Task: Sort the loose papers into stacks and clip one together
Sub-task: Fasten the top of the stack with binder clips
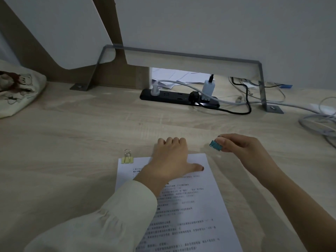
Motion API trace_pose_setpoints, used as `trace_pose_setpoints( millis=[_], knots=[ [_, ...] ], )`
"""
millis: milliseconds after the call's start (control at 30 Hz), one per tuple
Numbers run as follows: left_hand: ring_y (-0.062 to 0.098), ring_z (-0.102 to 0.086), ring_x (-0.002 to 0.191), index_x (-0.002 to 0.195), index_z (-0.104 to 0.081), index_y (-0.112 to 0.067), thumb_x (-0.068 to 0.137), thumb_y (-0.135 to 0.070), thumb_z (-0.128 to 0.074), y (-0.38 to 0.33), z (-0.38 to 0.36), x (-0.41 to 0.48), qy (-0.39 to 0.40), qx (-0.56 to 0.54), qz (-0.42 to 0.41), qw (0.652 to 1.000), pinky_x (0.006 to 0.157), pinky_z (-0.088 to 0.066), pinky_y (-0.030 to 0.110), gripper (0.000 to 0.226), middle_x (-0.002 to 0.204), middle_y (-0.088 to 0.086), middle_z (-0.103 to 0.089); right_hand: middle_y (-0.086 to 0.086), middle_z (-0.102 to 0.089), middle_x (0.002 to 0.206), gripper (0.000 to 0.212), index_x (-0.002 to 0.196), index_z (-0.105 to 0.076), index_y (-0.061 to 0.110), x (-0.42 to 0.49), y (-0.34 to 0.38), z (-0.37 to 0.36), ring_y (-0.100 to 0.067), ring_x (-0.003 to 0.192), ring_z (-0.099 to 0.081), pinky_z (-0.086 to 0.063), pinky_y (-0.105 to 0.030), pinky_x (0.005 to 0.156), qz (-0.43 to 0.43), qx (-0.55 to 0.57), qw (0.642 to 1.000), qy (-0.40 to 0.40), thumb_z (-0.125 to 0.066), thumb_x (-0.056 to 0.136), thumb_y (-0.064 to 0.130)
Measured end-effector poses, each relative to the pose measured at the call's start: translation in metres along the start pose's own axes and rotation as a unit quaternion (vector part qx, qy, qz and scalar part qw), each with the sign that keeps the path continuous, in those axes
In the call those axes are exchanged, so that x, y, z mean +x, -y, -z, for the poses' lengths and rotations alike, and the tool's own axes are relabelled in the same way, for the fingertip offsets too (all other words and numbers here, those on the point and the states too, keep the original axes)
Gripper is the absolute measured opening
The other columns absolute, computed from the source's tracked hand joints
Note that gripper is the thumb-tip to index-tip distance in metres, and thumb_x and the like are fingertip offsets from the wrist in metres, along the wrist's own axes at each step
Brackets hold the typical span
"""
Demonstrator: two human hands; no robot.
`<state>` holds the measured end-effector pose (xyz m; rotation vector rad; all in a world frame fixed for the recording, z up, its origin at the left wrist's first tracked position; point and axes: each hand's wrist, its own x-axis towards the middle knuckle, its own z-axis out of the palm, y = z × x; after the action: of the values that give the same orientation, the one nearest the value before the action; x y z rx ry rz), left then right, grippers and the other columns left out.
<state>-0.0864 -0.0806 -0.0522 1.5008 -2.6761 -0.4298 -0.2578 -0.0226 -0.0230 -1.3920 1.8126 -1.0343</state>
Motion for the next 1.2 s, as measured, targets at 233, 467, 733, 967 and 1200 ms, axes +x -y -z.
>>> trace_pose_setpoints(
  millis=[233,467,733,967,1200],
  knots=[
    [0.018,-0.043,0.104,0.109,-0.049,-0.019,0.089,-0.05,-0.044,0.003,0.003,-0.007,0.037,-0.082,-0.019,0.996,0.089,-0.029,0.028,0.037,0.114,-0.001,-0.051,0.013,-0.072,0.083,0.012,0.085,-0.075,0.024,0.014,0.004,-0.007,-0.002,0.081,-0.062,-0.044,-0.004,0.065,0.072,-0.065,0.994,0.04,-0.063,0.084,0.023],
    [0.021,-0.042,0.113,0.104,-0.054,-0.024,0.093,-0.041,-0.042,0.009,0.0,-0.013,0.028,-0.218,0.016,0.975,0.097,-0.038,0.035,0.024,0.108,-0.004,-0.064,0.006,-0.073,0.084,0.011,0.085,-0.077,0.013,0.017,0.013,-0.017,-0.002,0.084,-0.062,-0.043,-0.004,0.07,0.156,-0.137,0.973,0.098,-0.066,0.081,0.016],
    [0.011,-0.038,0.102,0.099,-0.053,-0.028,0.094,-0.037,-0.042,0.008,0.001,-0.015,-0.023,-0.224,-0.014,0.974,0.096,-0.027,0.025,0.015,0.107,-0.01,-0.062,0.01,-0.072,0.08,0.012,0.085,-0.077,0.016,0.025,0.019,-0.015,-0.002,0.082,-0.062,-0.044,-0.004,0.068,0.153,-0.165,0.966,0.127,-0.066,0.081,0.018],
    [0.008,-0.045,0.095,0.103,-0.055,-0.021,0.095,-0.033,-0.043,0.007,0.006,-0.016,-0.057,-0.208,-0.043,0.976,0.092,-0.019,0.02,0.019,0.104,-0.009,-0.061,0.012,-0.075,0.085,0.01,0.079,-0.074,0.033,0.039,0.024,-0.009,0.002,0.08,-0.066,-0.046,-0.003,0.068,0.044,-0.162,0.962,0.214,-0.066,0.08,0.027],
    [0.008,-0.049,0.098,0.1,-0.054,-0.023,0.094,-0.033,-0.043,0.007,0.006,-0.016,-0.058,-0.202,-0.044,0.977,0.097,-0.021,0.023,0.016,0.101,-0.009,-0.061,0.014,-0.076,0.087,0.016,0.08,-0.074,0.035,0.04,0.024,-0.008,0.005,0.083,-0.066,-0.046,-0.001,0.069,0.023,-0.144,0.957,0.25,-0.063,0.07,0.041]
  ],
)
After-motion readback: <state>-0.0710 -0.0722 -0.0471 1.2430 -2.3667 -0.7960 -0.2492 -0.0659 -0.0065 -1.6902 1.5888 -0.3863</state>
